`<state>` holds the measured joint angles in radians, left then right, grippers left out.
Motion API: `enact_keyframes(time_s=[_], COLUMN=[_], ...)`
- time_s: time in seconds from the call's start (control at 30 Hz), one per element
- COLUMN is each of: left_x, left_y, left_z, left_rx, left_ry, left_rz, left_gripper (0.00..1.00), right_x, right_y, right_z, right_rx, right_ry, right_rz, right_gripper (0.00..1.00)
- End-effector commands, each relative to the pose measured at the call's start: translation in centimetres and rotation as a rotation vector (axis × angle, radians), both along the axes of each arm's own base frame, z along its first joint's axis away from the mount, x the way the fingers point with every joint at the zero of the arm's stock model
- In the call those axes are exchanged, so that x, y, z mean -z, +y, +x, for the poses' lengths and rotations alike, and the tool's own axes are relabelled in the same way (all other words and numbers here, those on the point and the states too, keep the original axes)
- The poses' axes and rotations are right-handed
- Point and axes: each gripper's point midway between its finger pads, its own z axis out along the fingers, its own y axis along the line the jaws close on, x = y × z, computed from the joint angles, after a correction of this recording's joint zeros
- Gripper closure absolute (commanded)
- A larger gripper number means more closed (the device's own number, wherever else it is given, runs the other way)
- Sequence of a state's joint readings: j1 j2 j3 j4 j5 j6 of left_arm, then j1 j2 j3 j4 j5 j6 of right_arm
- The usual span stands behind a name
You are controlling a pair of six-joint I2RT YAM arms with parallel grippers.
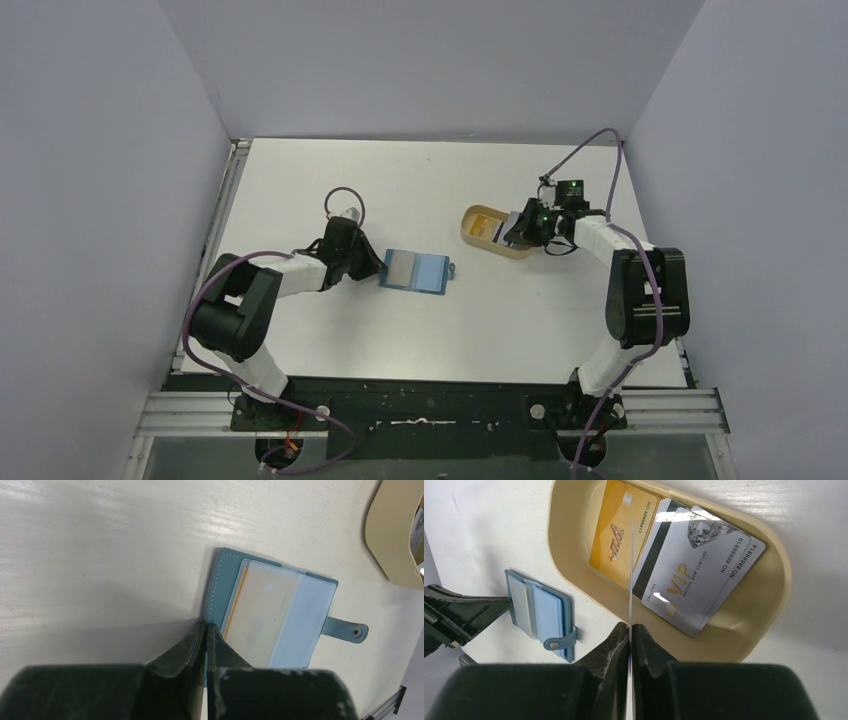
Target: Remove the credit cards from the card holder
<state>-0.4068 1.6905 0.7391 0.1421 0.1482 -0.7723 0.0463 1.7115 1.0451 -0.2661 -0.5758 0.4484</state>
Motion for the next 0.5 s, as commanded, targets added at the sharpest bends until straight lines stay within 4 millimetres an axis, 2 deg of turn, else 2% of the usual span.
enact_keyframes(time_s=[0.0, 0.33, 0.47], left_x=[1.4, 1.4, 1.5], left_y=[1.1, 1.0, 1.0], left_z=[-1.7, -1.6, -1.7], left_rx=[0.014, 0.015, 0.017], left_ry=[0.049, 0.049, 0.053], left_rz=[0.068, 0.066, 0.068], left_gripper=[1.0, 1.0, 1.0], right_x=[-0.3, 0.4, 0.8], right_y=[-0.8, -1.9, -2.1], right_z=[0.8, 0.6, 0.5], right_rx=[0.008, 0.036, 0.041], right_ry=[-0.03, -0.001, 0.013], right_rz=[-0.018, -0.028, -0.03], right_gripper=[0.95, 0.91, 0.82])
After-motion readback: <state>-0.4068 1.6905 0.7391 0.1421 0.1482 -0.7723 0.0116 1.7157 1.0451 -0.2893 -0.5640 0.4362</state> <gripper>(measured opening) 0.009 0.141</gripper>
